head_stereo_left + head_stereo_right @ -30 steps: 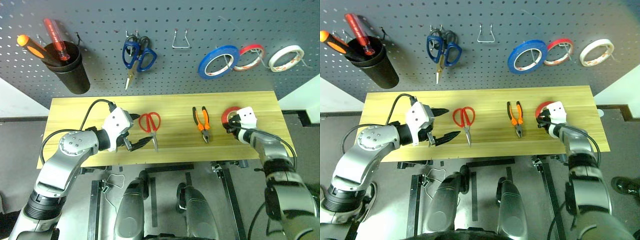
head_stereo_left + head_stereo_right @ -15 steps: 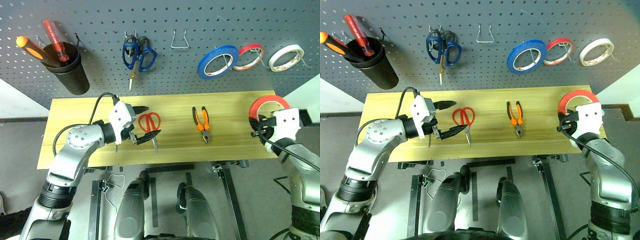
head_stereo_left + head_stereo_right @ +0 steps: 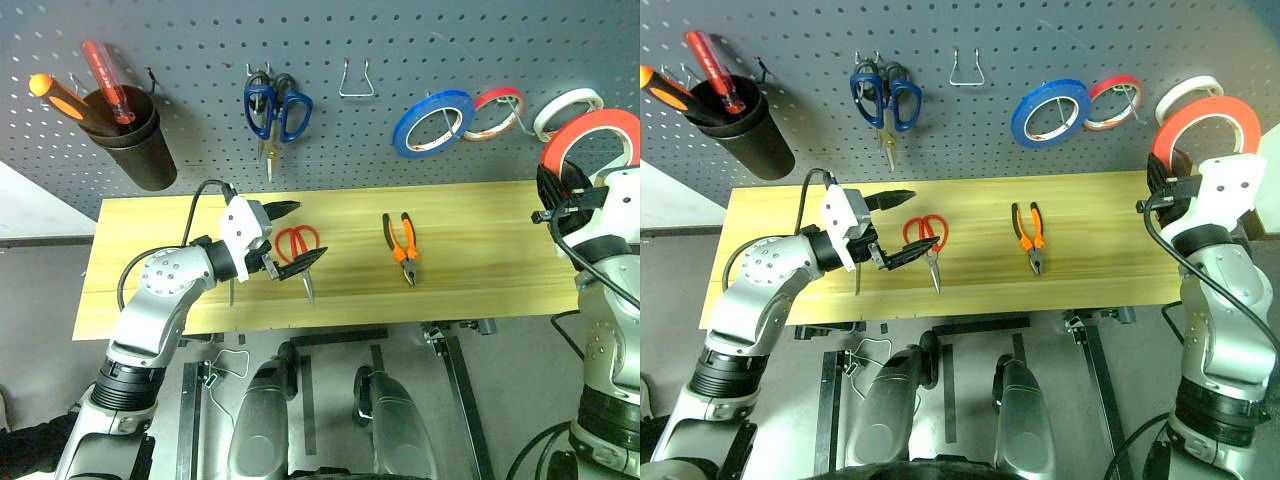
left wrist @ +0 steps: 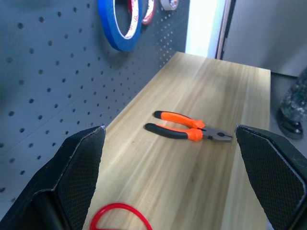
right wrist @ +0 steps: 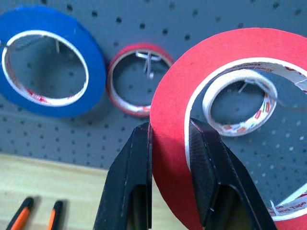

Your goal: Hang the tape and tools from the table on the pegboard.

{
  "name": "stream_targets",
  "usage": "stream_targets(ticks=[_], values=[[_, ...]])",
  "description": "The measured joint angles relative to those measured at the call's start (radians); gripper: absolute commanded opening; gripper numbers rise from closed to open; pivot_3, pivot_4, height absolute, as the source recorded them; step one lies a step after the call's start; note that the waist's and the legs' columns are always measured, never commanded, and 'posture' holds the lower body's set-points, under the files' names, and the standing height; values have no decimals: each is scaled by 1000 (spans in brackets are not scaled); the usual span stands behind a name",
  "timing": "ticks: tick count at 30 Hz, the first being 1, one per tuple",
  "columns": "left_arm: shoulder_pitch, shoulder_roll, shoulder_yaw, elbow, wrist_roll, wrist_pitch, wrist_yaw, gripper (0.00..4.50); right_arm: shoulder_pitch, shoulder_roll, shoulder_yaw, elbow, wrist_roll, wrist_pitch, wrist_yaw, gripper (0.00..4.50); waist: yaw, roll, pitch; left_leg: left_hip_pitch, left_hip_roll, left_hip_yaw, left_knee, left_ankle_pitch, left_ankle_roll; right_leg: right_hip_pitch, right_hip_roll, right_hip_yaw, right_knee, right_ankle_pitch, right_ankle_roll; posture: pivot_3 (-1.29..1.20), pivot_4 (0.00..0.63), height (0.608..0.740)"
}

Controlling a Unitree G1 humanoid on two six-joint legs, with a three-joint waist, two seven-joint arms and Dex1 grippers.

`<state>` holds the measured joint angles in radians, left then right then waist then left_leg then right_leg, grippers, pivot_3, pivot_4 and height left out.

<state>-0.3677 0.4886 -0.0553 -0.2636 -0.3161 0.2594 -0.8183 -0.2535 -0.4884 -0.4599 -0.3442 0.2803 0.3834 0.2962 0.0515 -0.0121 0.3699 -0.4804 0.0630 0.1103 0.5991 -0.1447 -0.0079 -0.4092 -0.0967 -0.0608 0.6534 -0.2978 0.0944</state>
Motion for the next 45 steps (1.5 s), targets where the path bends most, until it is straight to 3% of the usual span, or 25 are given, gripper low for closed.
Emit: stream_targets(ticks=[12,30,37,45], values=[[6,-19,20,-1,-14,-15,35,4500,-32,38,36,13,108,-77,50,707,-13,0,0,0,1,-2,12,0,0,0,0,0,12,0,0,79,293,717],[-12,-81,39,-5,-68,-59,36,4500,-147,80,147,171,107,-188,72,707,-12,0,0,1,1,-3,15,0,0,1,1,0,14,1,-1,86,302,717],[-19,-79,40,-16,-81,-50,38,4500,-238,97,185,359,87,-283,117,707,-13,0,0,1,1,-3,15,0,0,1,2,0,15,1,-1,99,306,717],[-20,-71,42,-36,-88,-45,60,4500,-410,135,210,744,45,-469,164,707,-13,0,0,1,1,-3,17,0,0,1,2,0,17,1,-1,117,303,717]])
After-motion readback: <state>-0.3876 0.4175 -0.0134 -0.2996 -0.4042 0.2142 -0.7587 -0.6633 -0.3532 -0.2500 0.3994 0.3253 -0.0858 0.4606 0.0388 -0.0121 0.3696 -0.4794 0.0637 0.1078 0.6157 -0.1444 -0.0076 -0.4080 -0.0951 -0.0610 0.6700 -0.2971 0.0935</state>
